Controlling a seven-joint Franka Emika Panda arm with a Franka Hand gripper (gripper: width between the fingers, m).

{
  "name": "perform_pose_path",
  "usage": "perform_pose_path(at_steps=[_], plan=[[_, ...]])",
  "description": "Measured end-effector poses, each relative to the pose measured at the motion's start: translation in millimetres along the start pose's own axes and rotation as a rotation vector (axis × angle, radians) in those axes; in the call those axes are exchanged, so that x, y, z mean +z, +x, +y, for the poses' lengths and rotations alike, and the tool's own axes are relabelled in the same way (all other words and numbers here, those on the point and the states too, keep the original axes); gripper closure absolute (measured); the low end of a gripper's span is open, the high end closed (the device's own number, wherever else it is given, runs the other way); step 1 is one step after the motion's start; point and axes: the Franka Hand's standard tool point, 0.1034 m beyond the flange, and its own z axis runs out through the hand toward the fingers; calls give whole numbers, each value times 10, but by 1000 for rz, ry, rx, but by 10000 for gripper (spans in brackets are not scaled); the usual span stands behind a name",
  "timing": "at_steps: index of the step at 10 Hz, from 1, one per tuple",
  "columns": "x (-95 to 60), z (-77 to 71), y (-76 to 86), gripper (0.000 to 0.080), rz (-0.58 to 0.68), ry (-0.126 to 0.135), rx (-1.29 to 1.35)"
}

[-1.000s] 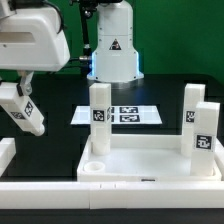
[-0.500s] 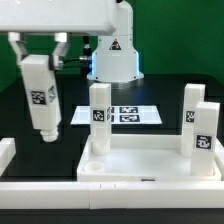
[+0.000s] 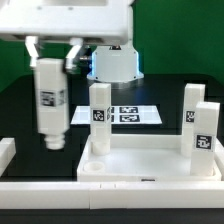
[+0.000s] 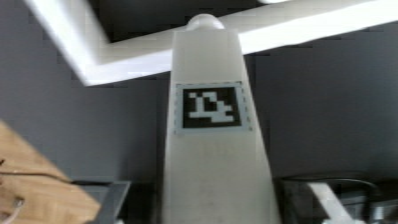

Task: Assemble desk

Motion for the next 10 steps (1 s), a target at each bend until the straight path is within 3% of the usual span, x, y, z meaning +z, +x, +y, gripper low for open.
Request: perform_pose_path(at_steps=[1, 2, 10], plan=[[2, -165, -38, 514, -13, 17, 24], [39, -222, -93, 514, -36, 22, 27], [223, -211, -225, 514, -59, 3, 11]])
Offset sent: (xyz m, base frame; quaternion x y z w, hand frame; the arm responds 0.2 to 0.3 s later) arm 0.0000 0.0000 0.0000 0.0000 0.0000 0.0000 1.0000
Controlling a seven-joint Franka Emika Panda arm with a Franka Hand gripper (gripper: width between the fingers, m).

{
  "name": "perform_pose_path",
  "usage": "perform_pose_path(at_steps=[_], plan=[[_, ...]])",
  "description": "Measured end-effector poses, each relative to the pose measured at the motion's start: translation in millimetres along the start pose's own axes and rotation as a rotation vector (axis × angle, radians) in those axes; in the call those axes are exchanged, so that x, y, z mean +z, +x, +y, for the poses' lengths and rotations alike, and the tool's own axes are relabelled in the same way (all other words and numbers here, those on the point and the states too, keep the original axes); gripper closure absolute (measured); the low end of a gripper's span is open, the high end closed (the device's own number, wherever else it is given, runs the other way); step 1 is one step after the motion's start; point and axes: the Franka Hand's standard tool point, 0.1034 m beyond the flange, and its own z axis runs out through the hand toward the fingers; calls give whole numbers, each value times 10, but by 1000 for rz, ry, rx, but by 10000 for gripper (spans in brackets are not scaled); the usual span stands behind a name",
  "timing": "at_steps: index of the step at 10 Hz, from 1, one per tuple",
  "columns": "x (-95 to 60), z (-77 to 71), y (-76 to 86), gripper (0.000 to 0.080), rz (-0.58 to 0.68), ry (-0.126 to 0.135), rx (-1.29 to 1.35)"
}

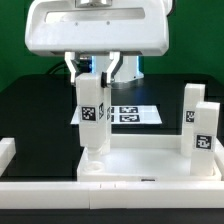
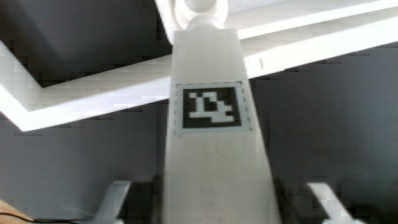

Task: Assemble desk

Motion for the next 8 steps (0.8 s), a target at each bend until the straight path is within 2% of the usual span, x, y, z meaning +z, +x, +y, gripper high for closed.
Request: perform_pose_path(at_steps=[8], plan=[[182, 28, -132, 512, -2, -21, -11]])
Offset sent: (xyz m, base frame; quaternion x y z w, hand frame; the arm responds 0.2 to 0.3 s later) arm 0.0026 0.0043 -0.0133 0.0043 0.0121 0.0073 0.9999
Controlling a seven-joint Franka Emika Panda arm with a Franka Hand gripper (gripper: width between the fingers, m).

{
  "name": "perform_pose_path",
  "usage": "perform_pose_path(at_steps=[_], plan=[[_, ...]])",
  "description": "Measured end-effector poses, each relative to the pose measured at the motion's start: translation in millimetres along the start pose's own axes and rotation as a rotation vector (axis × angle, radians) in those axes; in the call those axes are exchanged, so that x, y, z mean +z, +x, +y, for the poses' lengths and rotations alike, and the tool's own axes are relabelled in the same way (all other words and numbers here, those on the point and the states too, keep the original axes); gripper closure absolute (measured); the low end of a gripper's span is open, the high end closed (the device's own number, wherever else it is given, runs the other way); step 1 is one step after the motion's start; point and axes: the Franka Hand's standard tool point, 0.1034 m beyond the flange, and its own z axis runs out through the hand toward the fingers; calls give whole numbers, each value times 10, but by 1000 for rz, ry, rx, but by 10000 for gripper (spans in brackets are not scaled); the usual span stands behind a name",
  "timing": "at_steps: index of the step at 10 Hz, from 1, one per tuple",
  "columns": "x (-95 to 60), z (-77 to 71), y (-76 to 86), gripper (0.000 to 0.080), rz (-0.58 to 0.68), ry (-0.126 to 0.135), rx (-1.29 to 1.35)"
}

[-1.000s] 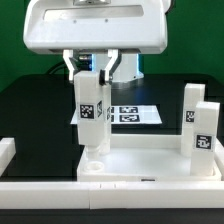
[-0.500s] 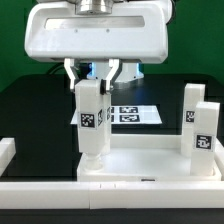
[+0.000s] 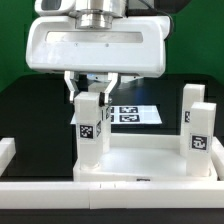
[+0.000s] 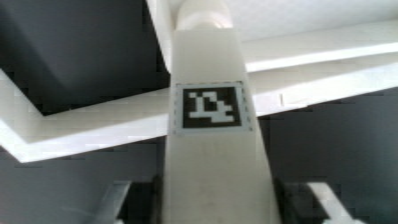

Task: Assemble desk

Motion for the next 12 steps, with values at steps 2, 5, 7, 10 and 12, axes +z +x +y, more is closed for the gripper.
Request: perform_pose_path(at_steps=[2, 5, 7, 10, 12], plan=[[8, -66, 12, 512, 27, 0, -4], [11, -43, -2, 512, -16, 3, -9], [-44, -12, 125, 177, -64, 19, 15], [0, -63, 129, 155, -325, 48, 34], [41, -48, 60, 150, -495, 54, 37]])
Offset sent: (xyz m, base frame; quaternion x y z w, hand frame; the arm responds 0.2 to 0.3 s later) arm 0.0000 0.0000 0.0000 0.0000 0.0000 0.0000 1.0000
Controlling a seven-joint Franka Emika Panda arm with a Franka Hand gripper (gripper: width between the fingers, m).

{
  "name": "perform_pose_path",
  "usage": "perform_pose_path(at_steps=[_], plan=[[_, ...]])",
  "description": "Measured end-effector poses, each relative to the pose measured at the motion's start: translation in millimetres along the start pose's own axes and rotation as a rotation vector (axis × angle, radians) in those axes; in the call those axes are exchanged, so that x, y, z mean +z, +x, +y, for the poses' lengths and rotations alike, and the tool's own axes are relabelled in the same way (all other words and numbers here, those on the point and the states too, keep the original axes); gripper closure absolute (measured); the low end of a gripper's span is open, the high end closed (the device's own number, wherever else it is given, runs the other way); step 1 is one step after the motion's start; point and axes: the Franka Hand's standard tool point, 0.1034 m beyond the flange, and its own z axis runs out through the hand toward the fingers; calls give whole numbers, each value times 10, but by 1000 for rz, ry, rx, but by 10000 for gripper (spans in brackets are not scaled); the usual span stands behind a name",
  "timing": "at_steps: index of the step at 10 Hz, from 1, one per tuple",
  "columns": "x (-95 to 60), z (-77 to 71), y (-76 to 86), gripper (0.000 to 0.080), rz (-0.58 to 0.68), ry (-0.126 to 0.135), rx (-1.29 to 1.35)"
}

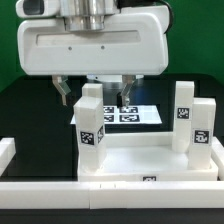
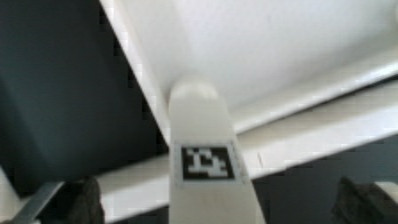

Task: Assemble desk

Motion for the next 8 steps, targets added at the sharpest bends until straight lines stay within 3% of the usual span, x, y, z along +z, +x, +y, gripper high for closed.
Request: perform_pose_path(at_steps=[1, 2, 3, 5, 8], plan=[[6, -2, 69, 150, 3, -5, -3], [14, -2, 60, 246, 3, -6, -4], [17, 0, 59, 246, 3, -6, -3], [21, 3, 59, 519, 2, -6, -3], [22, 3, 59, 518, 2, -6, 15]])
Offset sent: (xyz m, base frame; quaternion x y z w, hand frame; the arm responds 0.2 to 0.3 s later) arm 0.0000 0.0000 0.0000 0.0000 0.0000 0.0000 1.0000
